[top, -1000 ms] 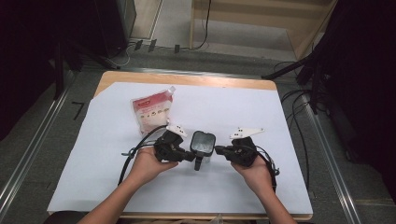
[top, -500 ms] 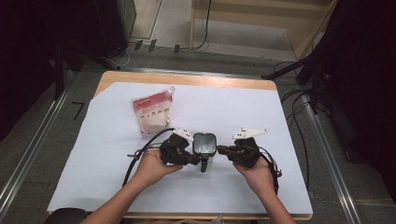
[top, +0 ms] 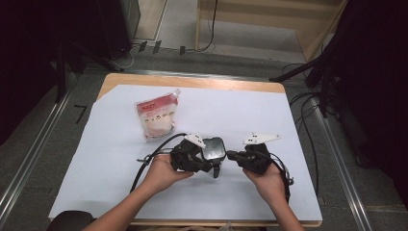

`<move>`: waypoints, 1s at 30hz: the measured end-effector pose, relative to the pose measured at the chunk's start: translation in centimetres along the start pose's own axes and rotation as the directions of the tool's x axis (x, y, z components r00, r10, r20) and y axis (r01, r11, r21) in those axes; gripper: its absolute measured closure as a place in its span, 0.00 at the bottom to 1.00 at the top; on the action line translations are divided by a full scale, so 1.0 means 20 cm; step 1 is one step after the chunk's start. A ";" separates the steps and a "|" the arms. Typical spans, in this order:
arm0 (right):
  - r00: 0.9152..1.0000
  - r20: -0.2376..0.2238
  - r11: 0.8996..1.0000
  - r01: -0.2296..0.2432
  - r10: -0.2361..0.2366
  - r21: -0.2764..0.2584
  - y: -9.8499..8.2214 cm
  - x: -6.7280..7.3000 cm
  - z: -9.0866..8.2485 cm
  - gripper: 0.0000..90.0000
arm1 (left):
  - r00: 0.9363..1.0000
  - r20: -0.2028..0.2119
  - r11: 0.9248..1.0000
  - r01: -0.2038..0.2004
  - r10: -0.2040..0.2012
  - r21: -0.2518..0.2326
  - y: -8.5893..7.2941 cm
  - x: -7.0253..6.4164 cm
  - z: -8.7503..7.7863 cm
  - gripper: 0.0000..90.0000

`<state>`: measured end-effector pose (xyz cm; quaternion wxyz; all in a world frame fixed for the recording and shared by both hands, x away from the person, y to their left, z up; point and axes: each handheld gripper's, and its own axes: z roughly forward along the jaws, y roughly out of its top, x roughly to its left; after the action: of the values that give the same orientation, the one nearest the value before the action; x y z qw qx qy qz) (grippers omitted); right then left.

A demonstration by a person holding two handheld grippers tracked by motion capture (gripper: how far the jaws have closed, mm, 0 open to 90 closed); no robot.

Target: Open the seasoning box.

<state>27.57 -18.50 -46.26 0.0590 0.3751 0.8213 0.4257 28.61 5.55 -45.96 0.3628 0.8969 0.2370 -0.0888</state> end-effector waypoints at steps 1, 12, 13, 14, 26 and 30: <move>1.000 0.003 1.000 0.003 -0.003 -0.002 -0.01 0.00 -0.01 1.00 | 1.000 0.008 1.000 0.004 -0.004 0.002 0.00 0.00 0.00 1.00; 1.000 0.012 1.000 -0.016 0.016 0.006 -0.04 0.01 -0.04 1.00 | 0.998 0.056 1.000 -0.010 0.010 -0.006 0.03 -0.01 -0.01 1.00; 1.000 0.012 1.000 -0.022 0.022 0.008 -0.04 0.02 -0.05 1.00 | 0.998 0.061 1.000 -0.013 0.013 -0.004 0.03 -0.01 -0.02 1.00; 1.000 0.009 1.000 -0.021 0.021 0.004 -0.05 0.03 -0.06 1.00 | 0.998 0.060 1.000 -0.016 0.016 -0.003 0.02 -0.01 -0.03 1.00; 0.999 -0.037 1.000 0.009 -0.008 0.012 -0.09 0.17 -0.11 1.00 | 0.999 0.036 1.000 -0.022 0.022 0.002 -0.01 0.02 -0.19 0.84; 0.998 -0.056 0.999 0.035 -0.035 0.004 -0.09 0.21 -0.10 1.00 | 1.000 0.017 1.000 -0.011 0.011 -0.024 -0.01 0.06 -0.25 0.78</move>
<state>22.72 -17.69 -45.36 0.0426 0.3489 0.8300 0.4330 29.42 9.58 -42.94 0.3762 0.8928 0.2301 -0.0916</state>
